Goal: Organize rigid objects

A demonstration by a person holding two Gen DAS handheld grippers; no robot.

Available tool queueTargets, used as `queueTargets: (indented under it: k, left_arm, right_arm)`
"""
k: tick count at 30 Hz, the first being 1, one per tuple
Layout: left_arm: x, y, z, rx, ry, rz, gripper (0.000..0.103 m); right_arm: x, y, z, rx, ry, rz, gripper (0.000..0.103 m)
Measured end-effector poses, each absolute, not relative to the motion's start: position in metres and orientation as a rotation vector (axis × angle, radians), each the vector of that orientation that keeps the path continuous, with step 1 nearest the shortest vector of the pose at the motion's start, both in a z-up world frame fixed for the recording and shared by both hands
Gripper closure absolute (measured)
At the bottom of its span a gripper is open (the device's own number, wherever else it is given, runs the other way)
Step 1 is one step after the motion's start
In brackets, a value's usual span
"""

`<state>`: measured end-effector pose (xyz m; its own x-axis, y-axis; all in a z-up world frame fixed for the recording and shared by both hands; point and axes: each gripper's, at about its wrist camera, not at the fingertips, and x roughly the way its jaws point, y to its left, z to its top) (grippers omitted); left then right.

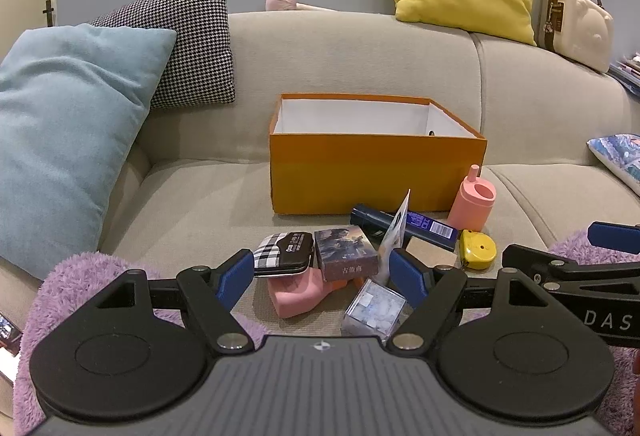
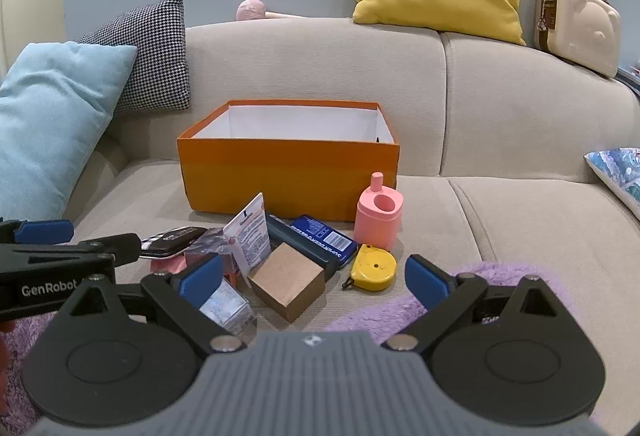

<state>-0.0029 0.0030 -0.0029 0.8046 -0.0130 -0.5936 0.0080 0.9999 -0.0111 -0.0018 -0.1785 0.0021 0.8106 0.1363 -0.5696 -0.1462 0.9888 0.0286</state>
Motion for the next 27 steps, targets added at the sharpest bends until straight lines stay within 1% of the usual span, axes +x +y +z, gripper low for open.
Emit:
queueTargets:
  k: [27]
  left_arm:
    - [-0.0035,0.0031,-0.0046,-0.013,0.640,-0.016,0.014]
  right_arm:
    - [-0.0025,-0.1769,0.0000,-0.023,0.613,0.151,0.006]
